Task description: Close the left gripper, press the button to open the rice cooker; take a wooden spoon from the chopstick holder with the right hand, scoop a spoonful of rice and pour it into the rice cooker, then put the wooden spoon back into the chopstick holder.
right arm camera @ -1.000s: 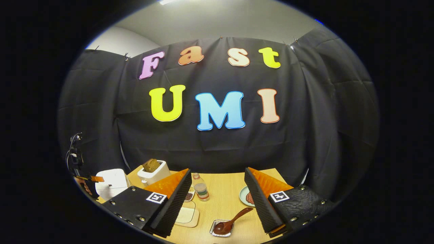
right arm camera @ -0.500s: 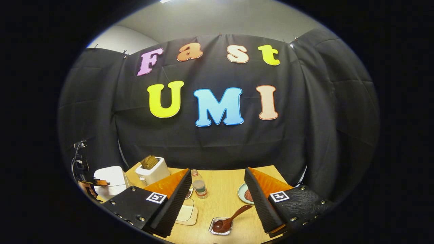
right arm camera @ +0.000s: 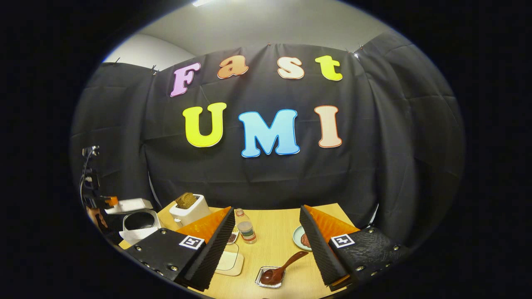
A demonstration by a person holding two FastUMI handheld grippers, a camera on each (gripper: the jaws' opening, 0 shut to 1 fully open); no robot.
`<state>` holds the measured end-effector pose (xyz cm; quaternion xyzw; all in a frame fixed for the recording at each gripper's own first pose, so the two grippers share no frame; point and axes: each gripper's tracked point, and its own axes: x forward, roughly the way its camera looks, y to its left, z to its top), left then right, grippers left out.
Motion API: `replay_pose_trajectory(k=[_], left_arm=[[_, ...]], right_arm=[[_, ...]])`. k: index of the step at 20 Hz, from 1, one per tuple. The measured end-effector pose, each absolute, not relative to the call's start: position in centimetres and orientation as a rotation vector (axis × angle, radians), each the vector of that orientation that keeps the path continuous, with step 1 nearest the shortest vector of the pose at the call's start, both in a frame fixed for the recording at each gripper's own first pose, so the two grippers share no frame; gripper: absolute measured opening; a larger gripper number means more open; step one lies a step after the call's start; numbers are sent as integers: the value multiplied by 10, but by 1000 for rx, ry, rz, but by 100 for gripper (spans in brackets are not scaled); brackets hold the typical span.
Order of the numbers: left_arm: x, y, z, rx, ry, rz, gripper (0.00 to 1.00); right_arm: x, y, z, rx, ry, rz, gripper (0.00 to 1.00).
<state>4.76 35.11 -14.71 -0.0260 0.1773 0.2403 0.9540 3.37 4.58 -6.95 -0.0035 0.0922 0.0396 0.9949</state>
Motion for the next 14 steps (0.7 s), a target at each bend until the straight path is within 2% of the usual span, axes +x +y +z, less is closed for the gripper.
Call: replay_pose_trajectory(k=[4, 5, 6, 9, 10, 11, 14], left_arm=[[36, 323, -72, -73, 182, 462, 9], [34, 310, -52, -74, 137, 447, 11], [31, 295, -37, -75, 97, 423, 18], [23, 248, 0, -65, 9, 356, 96], [25, 233, 1, -42, -1, 340, 99], [23, 218, 3, -24, -5, 326, 96], [19, 165, 7, -14, -25, 268, 95]], right_arm=[[34, 29, -71, 16, 182, 58, 95], [34, 25, -71, 27, 179, 53, 95], [35, 22, -71, 36, 178, 48, 95], [35, 11, -69, 52, 168, 38, 95], [35, 7, -70, 54, 166, 37, 95], [36, 4, -71, 54, 167, 38, 95], [35, -8, -76, 56, 174, 41, 95]])
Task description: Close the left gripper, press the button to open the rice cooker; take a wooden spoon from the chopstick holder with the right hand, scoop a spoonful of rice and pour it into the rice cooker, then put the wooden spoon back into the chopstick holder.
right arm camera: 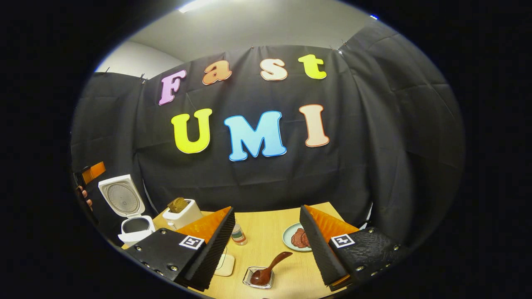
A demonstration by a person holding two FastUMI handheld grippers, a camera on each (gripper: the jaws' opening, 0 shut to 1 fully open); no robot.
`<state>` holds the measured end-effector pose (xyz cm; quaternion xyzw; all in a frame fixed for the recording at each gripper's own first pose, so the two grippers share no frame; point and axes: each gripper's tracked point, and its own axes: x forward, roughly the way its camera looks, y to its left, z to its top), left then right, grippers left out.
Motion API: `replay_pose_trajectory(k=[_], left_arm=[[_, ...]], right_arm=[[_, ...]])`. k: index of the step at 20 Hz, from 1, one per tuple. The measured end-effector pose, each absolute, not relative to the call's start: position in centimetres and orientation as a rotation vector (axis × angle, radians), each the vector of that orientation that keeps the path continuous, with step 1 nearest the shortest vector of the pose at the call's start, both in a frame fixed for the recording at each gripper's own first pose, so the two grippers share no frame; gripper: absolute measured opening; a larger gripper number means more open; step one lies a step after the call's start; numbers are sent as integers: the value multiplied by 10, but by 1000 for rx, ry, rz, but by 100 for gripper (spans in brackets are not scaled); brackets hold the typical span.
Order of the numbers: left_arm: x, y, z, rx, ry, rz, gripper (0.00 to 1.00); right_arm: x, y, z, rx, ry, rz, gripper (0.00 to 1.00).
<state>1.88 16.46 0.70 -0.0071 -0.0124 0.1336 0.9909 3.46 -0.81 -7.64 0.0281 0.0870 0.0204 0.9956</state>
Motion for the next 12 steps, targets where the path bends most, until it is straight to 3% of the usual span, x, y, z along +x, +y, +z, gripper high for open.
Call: replay_pose_trajectory(k=[12], left_arm=[[-9, 74, -11, -60, -23, 211, 96]], right_arm=[[45, -42, -128, 78, 272, 87, 95]])
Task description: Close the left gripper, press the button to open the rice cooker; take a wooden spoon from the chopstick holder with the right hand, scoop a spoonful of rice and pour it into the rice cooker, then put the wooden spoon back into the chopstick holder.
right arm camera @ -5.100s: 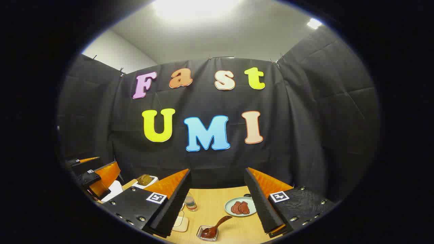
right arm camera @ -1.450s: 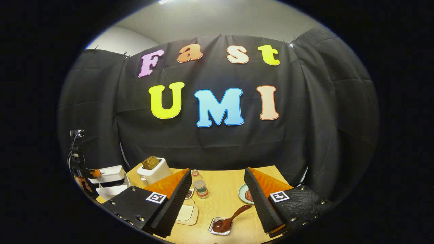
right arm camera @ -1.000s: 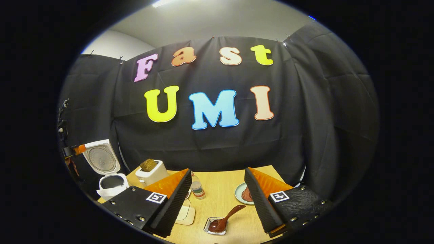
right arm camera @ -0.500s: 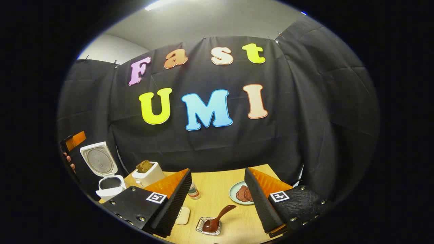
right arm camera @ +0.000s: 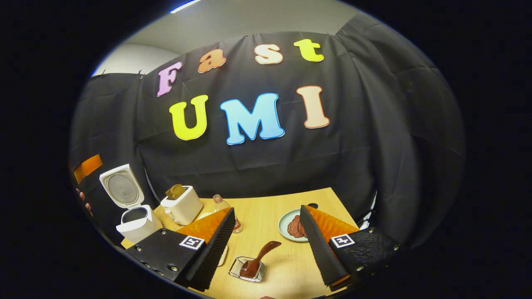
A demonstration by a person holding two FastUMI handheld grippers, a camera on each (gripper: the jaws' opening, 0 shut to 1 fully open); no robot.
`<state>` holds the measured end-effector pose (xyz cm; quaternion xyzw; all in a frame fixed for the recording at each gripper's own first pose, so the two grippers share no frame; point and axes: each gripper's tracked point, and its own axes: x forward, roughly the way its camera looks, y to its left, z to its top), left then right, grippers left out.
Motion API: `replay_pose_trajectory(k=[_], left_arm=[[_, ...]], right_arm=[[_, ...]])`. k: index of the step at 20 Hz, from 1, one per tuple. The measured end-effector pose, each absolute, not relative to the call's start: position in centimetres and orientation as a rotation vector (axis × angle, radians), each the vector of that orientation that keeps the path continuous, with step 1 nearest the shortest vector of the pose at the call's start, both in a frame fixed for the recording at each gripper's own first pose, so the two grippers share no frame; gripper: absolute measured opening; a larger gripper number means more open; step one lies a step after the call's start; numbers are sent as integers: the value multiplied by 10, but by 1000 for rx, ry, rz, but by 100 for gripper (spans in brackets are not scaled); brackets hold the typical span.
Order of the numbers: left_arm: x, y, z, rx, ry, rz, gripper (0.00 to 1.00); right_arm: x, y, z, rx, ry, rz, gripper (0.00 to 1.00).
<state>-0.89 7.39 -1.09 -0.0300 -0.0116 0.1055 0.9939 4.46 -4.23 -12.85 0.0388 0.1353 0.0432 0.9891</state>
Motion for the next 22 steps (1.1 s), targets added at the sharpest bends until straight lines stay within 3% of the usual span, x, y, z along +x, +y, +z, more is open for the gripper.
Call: replay_pose_trajectory(k=[11, 17, 22], left_arm=[[3, 63, -26, 24, 8, 70, 96], [11, 81, -47, 9, 63, 75, 96], [19, 99, -65, 1, 110, 98, 96]], right_arm=[[69, -34, -233, 210, 498, 14, 95], [87, -35, -301, 339, 670, -51, 96], [98, -22, -327, 376, 720, -19, 93]])
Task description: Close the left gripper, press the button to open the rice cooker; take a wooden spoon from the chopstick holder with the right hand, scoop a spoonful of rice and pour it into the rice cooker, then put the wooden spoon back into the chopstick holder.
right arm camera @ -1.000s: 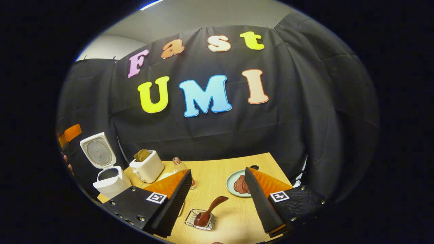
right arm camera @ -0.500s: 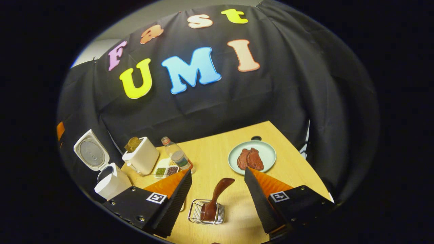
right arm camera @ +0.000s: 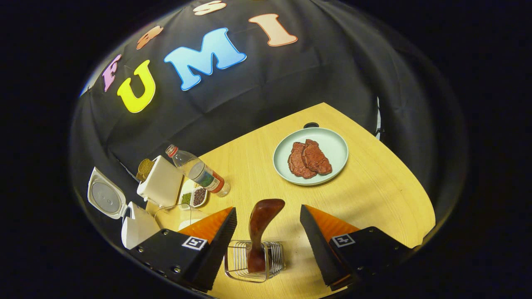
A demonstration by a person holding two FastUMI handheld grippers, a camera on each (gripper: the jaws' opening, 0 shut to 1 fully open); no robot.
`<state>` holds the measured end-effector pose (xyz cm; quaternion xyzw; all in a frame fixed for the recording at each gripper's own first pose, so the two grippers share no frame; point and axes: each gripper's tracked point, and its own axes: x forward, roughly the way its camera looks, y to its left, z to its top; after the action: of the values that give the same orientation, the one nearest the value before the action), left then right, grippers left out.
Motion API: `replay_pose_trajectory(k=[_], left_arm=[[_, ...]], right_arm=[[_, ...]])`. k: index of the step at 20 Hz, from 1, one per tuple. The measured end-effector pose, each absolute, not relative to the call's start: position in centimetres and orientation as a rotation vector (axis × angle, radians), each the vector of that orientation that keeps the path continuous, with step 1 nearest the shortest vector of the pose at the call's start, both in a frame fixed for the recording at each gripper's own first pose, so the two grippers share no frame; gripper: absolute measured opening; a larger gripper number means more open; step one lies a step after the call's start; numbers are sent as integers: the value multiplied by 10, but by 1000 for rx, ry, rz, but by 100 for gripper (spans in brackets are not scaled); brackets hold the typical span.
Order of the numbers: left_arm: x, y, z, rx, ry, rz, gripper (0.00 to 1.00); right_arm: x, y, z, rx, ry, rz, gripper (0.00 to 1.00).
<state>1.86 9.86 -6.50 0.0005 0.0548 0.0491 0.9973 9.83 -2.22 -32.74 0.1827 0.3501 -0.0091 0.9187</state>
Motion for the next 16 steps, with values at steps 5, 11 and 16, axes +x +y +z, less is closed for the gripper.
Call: replay_pose_trajectory(k=[5, 11, 16], left_arm=[[24, 109, -71, -3, 126, 117, 96], [25, 112, -79, 0, 146, 119, 96], [23, 115, -74, 14, 124, 107, 97]], right_arm=[[107, -12, -341, 361, 752, 4, 76], [101, 4, -330, 389, 738, 66, 24], [90, 14, -308, 384, 691, 64, 9]])
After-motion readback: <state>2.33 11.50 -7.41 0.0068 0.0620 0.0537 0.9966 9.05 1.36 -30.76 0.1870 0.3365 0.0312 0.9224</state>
